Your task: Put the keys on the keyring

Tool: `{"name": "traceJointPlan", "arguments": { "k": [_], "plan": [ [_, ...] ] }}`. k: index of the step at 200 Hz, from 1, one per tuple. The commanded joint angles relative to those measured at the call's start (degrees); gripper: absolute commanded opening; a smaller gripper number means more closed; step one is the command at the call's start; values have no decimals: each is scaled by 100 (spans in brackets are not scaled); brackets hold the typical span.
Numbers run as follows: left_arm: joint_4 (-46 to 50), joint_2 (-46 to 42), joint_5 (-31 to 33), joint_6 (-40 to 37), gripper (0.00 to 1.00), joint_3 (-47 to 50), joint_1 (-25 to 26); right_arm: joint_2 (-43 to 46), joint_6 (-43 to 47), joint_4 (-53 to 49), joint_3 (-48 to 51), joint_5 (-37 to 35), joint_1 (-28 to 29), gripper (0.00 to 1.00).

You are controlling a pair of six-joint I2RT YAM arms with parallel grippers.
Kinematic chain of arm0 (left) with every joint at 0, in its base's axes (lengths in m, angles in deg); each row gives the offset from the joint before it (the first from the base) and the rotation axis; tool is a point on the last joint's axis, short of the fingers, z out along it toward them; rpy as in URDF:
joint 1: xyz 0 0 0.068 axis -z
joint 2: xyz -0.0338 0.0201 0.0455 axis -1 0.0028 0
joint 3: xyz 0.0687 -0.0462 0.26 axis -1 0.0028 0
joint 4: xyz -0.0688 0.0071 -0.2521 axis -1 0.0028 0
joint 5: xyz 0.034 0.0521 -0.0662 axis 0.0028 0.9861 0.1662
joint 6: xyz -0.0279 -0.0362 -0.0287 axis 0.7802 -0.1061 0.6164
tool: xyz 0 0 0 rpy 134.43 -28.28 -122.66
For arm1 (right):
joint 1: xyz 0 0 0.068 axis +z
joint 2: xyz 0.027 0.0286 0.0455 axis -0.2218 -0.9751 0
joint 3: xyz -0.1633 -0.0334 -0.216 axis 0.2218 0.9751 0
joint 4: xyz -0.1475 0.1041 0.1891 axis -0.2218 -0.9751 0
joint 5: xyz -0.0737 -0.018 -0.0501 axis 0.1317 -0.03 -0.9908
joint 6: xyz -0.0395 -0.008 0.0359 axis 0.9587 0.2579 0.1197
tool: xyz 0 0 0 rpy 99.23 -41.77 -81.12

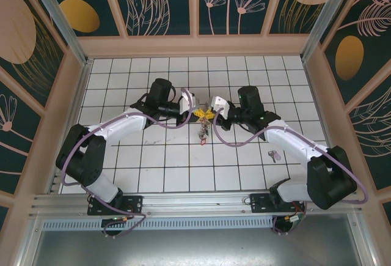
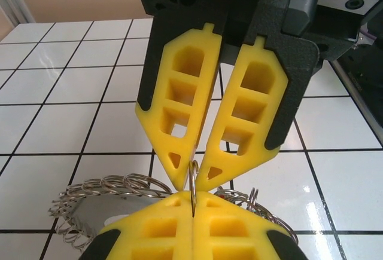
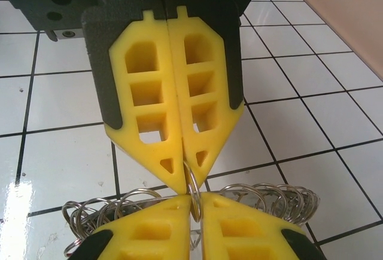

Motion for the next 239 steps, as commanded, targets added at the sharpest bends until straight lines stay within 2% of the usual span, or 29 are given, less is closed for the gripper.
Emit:
{"name": "traceJointPlan", "arguments": {
  "k": [1, 26, 36, 76, 129, 156, 179, 221, 239],
  "plan": [
    [-598, -168, -383, 304, 0, 37, 51, 265, -1, 412, 98, 100, -7, 10],
    [-612, -150, -411, 366, 0, 47, 50, 306, -4, 419, 99, 131, -17, 0],
    [-485, -137, -371, 286, 0, 16, 45, 307, -11, 407, 76, 164, -16, 0],
    [745, 131, -259, -353, 13, -463, 51, 269, -19, 370, 4, 270, -17, 0],
    [886, 202, -303, -426, 18, -603, 50, 258, -81, 376, -54, 407, -34, 0],
    [927, 202, -235, -443, 19, -617, 43, 229, -107, 372, -77, 456, -58, 0],
    [980, 202, -168, -467, 15, -632, 44, 218, -155, 412, -74, 498, -60, 0],
    [1159, 213, -119, -582, 17, -666, 51, 212, -192, 453, -92, 510, -76, 0],
    [1169, 202, -149, -588, 12, -665, 45, 201, -204, 434, -97, 509, -78, 0]
  ]
}}
